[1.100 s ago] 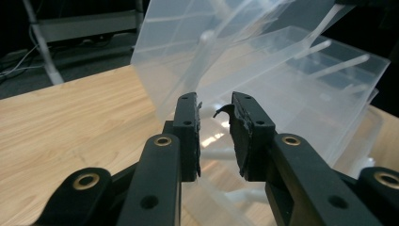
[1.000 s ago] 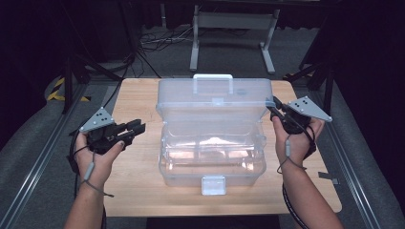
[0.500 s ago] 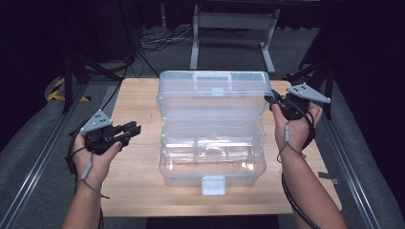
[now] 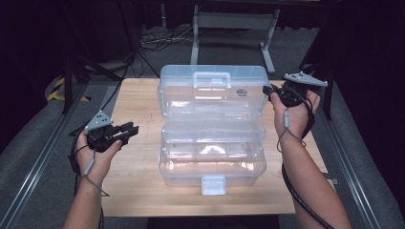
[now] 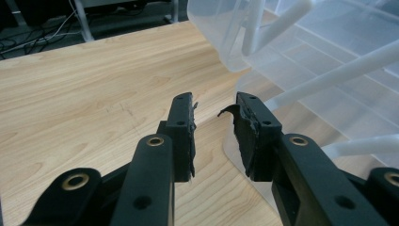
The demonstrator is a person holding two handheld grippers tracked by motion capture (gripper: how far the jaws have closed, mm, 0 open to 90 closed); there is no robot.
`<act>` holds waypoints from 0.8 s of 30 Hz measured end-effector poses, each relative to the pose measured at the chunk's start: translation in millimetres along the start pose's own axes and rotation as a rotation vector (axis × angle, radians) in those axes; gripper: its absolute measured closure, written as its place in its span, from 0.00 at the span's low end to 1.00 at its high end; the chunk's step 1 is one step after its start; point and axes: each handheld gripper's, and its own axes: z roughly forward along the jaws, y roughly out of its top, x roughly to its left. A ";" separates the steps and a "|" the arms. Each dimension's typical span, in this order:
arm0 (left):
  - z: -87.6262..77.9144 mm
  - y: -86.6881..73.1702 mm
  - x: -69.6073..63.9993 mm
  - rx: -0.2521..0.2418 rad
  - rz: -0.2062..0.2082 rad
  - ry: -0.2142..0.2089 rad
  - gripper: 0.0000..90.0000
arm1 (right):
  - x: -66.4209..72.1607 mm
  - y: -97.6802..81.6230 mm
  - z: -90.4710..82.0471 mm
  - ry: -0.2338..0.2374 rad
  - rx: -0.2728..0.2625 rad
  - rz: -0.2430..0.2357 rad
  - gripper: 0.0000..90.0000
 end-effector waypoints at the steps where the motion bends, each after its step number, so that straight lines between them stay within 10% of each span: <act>1: -0.2 -0.5 1.0 0.002 -0.001 0.000 0.76 | -0.5 1.4 1.5 0.000 0.006 0.005 0.89; 24: -1.8 -9.9 6.3 0.022 -0.032 -0.009 0.78 | -19.0 29.6 51.9 0.008 0.131 0.115 0.93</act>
